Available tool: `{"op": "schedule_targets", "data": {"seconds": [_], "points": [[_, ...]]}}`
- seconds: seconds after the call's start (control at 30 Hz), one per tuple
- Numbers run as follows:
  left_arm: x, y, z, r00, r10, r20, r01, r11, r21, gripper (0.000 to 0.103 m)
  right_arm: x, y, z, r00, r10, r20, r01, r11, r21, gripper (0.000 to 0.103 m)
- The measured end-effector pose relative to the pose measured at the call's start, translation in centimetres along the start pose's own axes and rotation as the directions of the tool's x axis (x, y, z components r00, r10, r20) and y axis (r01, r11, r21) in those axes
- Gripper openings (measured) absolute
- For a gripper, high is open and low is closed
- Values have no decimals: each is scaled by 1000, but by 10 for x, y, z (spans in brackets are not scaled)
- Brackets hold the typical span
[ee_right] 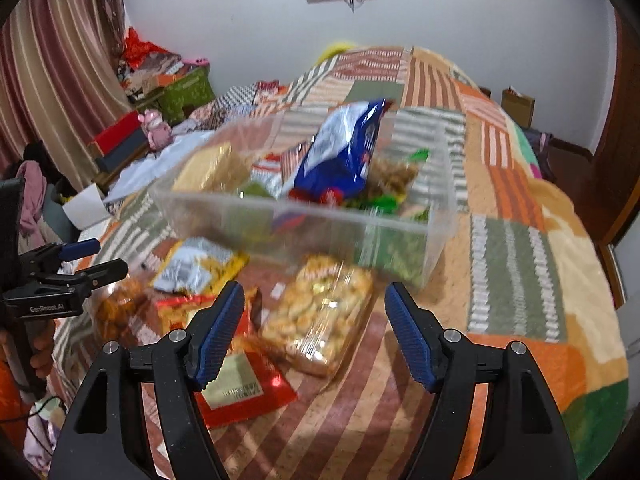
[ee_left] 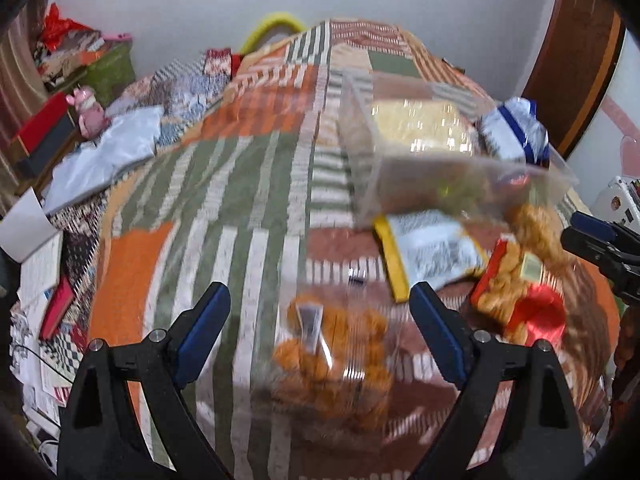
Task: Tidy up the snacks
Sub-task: 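Grasp the peanut snack bag with the right tool while the left grasps the orange puff bag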
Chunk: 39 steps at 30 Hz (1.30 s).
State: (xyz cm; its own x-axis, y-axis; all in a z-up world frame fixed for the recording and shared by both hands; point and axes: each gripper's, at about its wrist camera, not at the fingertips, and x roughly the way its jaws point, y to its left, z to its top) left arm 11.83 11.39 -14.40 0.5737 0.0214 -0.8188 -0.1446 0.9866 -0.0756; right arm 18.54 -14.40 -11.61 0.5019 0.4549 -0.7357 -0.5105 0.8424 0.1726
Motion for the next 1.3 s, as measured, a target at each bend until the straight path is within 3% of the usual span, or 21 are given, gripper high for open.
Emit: {"op": "schedule_targets", "data": {"seconds": [0.23,0.37,0.5,0.57,0.8,1.03,1.3], "points": [[13,-4,-19,998,-32,-61,33,999,16,92,16,-3,-9,998,6,-55,-5,1000,19,70],[22,-7,-26,997,-11,-78,14,999,38,92,20,-5,-11,998,17,-66,-15,999,43,70],[23,-8,-28,998,-7,-59,9,999,42,93,24,-5,-12,997,18,-75,-15,999,53,69],[24,-6,-28,999,-5,-50,6,999,32,92,26,-3,-12,997,17,-80,-13,999,50,63],[17,-2,-31,1000,17,-17,-16,999,42,68,20,-4,-14,998,15,-62,-12,998,57,54],[6,6,-32,1000,31,1,-31,999,25,65,9,-9,-19,999,28,-41,-24,997,73,51],[-25,2,-11,996,21,92,-21,1000,8,65,-11,-11,-15,999,41,8,-41,996,75,48]]}}
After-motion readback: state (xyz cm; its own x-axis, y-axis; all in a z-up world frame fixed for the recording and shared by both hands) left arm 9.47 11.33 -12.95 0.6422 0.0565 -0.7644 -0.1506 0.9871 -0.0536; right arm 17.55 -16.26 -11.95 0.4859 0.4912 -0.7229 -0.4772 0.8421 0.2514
